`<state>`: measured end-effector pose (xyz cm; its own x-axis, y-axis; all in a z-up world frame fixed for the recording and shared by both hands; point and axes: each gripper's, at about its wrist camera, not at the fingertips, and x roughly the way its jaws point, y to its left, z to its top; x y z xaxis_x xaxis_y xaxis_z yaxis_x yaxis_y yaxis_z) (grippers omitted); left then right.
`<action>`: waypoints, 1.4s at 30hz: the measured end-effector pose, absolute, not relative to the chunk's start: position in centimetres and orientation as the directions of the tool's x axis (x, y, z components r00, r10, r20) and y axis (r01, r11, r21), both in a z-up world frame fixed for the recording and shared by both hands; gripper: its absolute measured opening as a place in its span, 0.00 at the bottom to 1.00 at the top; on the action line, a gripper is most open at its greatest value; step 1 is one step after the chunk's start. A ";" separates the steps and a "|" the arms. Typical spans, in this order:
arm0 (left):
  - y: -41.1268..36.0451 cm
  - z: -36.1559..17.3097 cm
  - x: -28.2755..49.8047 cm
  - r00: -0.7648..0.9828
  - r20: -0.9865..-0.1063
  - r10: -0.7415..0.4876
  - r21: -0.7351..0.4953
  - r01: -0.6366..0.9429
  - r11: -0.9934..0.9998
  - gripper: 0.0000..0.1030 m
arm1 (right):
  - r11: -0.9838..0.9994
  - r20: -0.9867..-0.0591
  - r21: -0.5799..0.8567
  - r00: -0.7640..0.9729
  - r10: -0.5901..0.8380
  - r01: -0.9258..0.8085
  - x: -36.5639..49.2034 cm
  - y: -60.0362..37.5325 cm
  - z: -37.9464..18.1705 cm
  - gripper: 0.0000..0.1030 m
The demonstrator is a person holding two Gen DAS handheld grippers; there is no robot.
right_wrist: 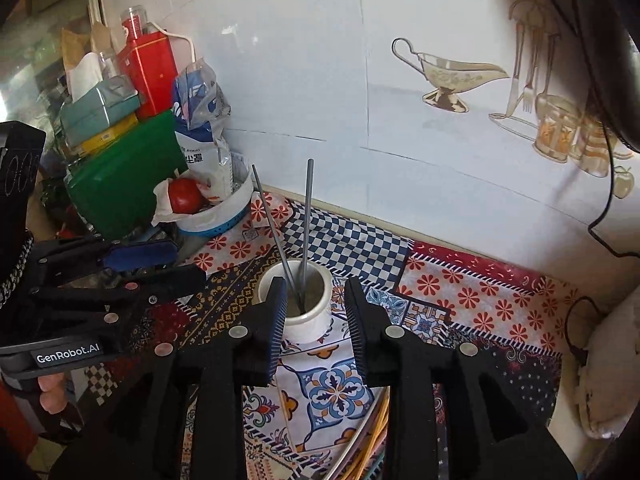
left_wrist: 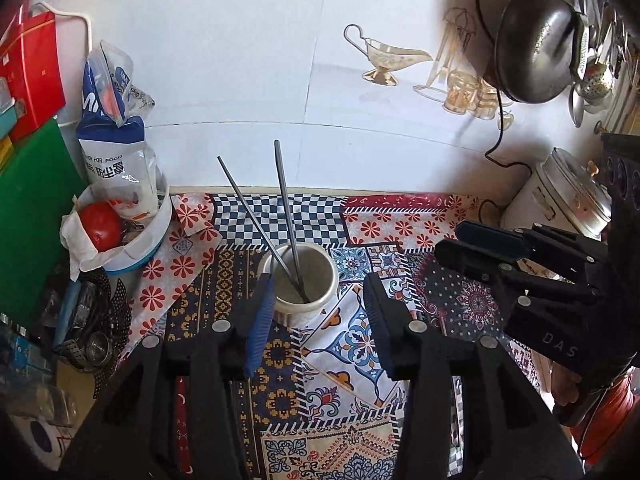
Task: Organize utensils
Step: 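Move both tools back over the chopstick pile, then grasp a white chopstick with the left tool while the right tool grasps a pink chopstick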
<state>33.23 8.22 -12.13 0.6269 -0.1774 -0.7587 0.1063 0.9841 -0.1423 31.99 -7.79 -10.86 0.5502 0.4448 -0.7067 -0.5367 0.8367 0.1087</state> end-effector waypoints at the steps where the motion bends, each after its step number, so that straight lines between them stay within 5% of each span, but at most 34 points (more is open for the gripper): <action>1: 8.0 -12.3 32.9 0.625 -0.759 -0.182 -0.143 0.113 0.983 0.46 | 0.840 -0.704 0.110 0.555 0.443 -0.531 31.5 -8.1 -10.8 0.27; 11: 4.3 -15.6 30.8 0.556 -0.803 -0.216 -0.133 0.186 0.973 0.47 | 0.896 -0.738 0.120 0.566 0.368 -0.427 27.9 -12.3 -12.9 0.31; 26: -2.0 -26.0 30.9 0.314 -0.922 -0.228 -0.144 0.267 0.953 0.47 | 0.972 -0.905 0.087 0.391 0.169 -0.218 26.2 -20.2 -22.6 0.31; 42: -5.0 -32.1 31.3 0.169 -0.957 -0.236 -0.183 0.282 0.942 0.46 | 0.962 -0.951 0.188 0.208 0.229 -0.198 25.0 -20.8 -29.4 0.31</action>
<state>31.34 -4.96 -32.12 0.1688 -0.2361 -0.9570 0.2818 0.9419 -0.1827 25.03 -20.81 -29.36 0.2077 0.2288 -0.9511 -0.1980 0.9620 0.1881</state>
